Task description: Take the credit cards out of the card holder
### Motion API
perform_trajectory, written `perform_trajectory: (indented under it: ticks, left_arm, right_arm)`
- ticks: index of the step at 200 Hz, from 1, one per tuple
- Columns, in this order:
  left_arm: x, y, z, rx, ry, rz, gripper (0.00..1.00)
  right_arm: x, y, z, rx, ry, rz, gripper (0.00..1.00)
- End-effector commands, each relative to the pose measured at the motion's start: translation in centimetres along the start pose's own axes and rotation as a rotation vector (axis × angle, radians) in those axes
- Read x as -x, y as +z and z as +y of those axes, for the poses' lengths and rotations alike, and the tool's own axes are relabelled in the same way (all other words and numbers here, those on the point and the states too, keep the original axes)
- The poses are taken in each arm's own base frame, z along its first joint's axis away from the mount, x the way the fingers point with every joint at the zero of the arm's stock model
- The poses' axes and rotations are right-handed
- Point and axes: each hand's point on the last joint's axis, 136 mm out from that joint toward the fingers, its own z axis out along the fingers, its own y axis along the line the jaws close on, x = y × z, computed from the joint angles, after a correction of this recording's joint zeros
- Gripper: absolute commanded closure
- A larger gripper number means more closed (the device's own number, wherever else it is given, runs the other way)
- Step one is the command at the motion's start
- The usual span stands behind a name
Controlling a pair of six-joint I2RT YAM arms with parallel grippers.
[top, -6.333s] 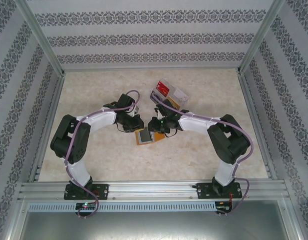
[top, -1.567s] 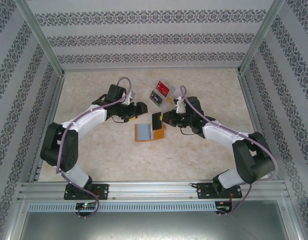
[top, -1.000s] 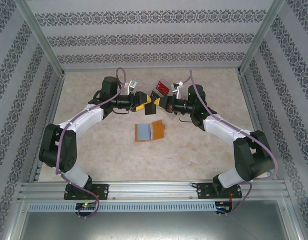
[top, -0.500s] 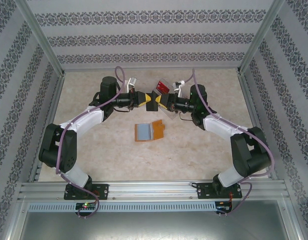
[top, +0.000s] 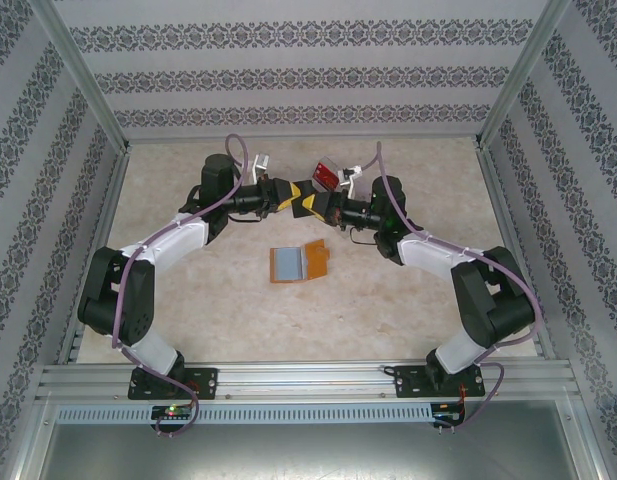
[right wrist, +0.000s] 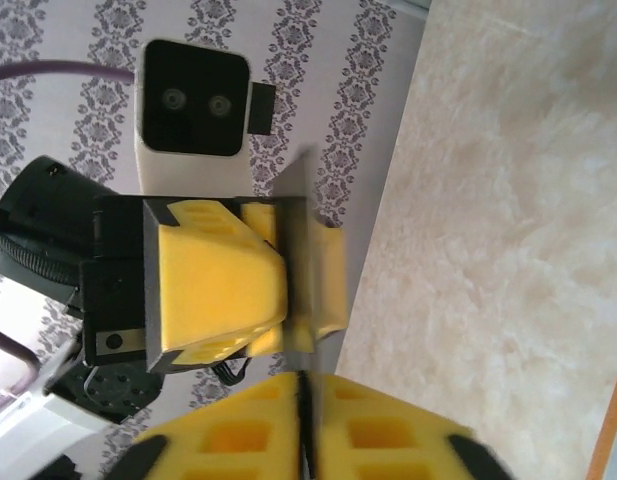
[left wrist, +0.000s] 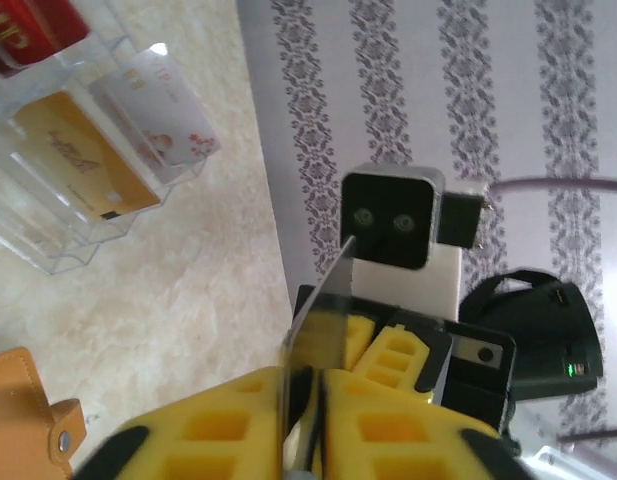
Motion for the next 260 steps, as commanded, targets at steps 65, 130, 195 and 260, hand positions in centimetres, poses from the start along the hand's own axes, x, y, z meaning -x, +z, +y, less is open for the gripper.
perform_trajectory:
  ticks: [65, 130, 195, 260]
  left_arm:
    - [-0.2, -7.7, 14.1, 0.674, -0.065, -0.114, 0.19]
    - [-0.6, -10.6, 15.8, 0.833, -0.003, -0.115, 0.01]
    - [-0.9, -11.3, 16.0, 0.870, -0.005, -0.102, 0.01]
    - [-1.4, -10.4, 15.8, 0.821, 0.005, -0.059, 0.01]
  right_arm:
    - [2.0, -0.2, -8.4, -0.492, -0.293, 0.035, 1.00]
    - [5.4, 0.3, -11.9, -0.736, -0.559, 0.148, 1.00]
    - [8.5, 2.3, -14.2, -0.836, -0.727, 0.252, 1.00]
    - [9.9, 3.0, -16.9, -0.912, -0.789, 0.328, 1.00]
